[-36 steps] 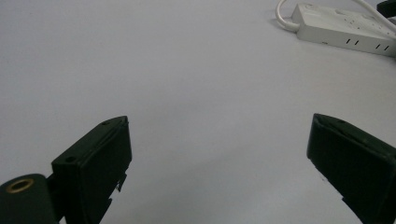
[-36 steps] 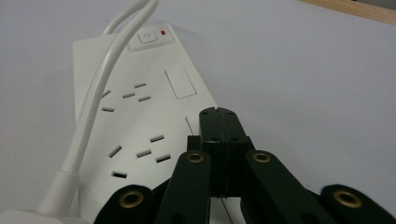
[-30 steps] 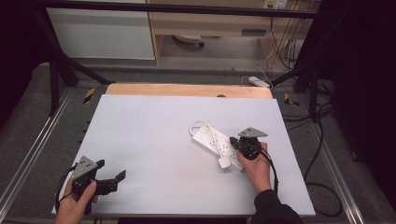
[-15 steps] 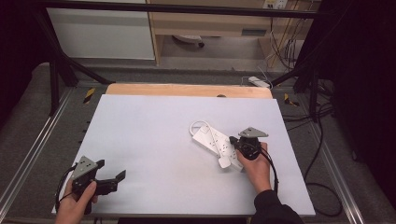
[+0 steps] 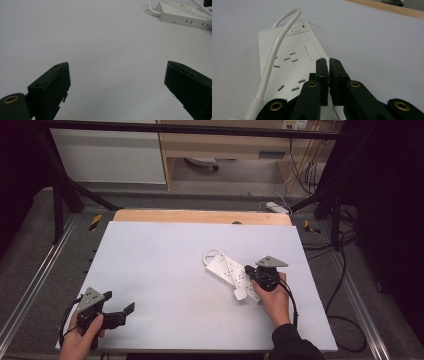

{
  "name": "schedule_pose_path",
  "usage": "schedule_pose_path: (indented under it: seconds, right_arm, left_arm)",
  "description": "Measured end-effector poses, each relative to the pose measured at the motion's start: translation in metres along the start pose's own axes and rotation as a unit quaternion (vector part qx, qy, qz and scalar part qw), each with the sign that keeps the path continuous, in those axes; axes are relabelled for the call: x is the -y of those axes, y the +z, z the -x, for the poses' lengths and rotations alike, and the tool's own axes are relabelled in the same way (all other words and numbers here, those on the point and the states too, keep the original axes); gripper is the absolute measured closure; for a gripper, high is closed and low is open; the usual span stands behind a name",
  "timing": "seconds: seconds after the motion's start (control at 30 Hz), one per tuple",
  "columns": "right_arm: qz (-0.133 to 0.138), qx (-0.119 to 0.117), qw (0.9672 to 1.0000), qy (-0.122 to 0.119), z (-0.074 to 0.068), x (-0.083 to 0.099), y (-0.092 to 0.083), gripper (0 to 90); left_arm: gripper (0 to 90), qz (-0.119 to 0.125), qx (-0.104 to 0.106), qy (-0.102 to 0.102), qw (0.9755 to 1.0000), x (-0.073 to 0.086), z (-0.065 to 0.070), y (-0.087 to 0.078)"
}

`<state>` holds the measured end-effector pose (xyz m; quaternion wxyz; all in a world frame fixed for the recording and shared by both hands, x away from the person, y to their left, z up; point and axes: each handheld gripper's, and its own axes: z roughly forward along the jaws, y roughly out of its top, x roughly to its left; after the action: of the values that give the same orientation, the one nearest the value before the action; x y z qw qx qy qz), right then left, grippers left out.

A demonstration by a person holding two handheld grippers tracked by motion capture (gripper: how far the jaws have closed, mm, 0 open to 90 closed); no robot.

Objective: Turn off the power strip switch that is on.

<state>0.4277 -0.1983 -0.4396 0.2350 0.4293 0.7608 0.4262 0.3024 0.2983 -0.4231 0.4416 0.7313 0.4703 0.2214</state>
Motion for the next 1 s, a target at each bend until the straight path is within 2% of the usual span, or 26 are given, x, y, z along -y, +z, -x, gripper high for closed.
schedule_pose_path:
  seconds: [0.33,0.77,1.0]
  right_arm:
    - [0.008,-0.008,0.9999,0.007,-0.0017,-0.0020,-0.0013,76.7]
    - [0.014,-0.005,0.9998,0.014,-0.0014,-0.0036,-0.0022,66.5]
    - [0.014,0.005,0.9994,0.030,-0.0003,-0.0050,-0.0022,49.4]
  left_arm:
    - [6.7,0.000,0.000,0.000,1.0000,0.0001,0.0000,-0.0001]
    - [6.7,-0.001,-0.002,0.000,1.0000,0.0003,-0.0002,-0.0002]
    - [6.7,0.000,-0.004,0.000,1.0000,0.0004,-0.0007,-0.0002]
